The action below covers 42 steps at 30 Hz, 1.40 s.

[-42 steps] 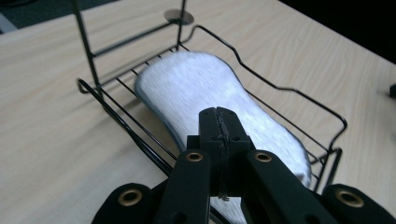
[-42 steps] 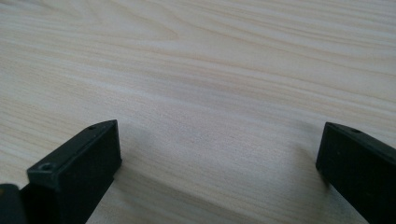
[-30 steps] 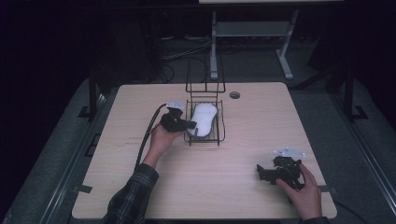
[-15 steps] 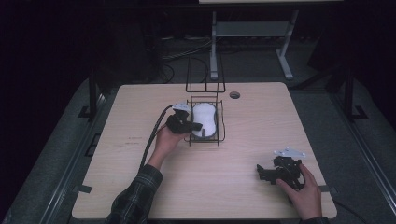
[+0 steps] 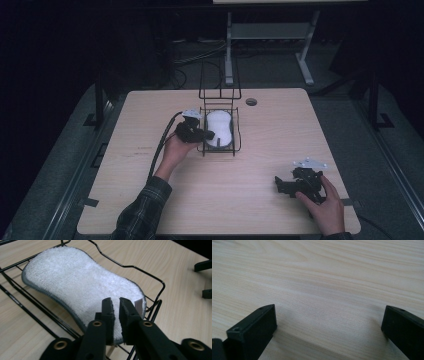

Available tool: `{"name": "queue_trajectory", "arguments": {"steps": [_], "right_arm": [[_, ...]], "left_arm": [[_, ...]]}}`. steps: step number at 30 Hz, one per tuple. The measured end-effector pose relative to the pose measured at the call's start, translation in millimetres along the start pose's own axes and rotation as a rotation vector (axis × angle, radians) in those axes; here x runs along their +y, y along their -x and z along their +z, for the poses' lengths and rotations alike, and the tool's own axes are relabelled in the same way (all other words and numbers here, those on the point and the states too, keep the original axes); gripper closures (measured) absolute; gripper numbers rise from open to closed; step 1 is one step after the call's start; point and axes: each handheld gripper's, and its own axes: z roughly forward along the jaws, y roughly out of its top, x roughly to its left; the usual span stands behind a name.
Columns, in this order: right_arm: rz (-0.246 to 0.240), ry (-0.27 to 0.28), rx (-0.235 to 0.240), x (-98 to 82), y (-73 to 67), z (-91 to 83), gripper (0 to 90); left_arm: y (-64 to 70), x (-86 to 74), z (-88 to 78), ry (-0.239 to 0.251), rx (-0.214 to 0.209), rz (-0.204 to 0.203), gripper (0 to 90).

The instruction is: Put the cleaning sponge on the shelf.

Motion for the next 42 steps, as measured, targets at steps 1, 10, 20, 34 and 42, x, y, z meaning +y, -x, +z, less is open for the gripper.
{"name": "queue_trajectory", "arguments": {"steps": [1,10,20,34,42], "right_arm": [[0.0,0.0,0.0,0.0,0.0,0.0,0.0],[0.0,0.0,0.0,0.0,0.0,0.0,0.0],[0.0,0.0,0.0,0.0,0.0,0.0,0.0],[0.0,0.0,0.0,0.0,0.0,0.0,0.0],[0.0,0.0,0.0,0.0,0.0,0.0,0.0]], "left_arm": [[0.0,0.0,0.0,0.0,0.0,0.0,76.4],[1.4,-1.1,-13.3,-0.004,0.041,0.0,55.0],[8.0,-4.3,-29.2,-0.024,0.102,0.011,19.0],[16.2,-22.1,-61.5,0.002,0.146,0.018,13.6],[24.6,-33.0,-72.3,0.01,0.161,0.027,13.6]]}}
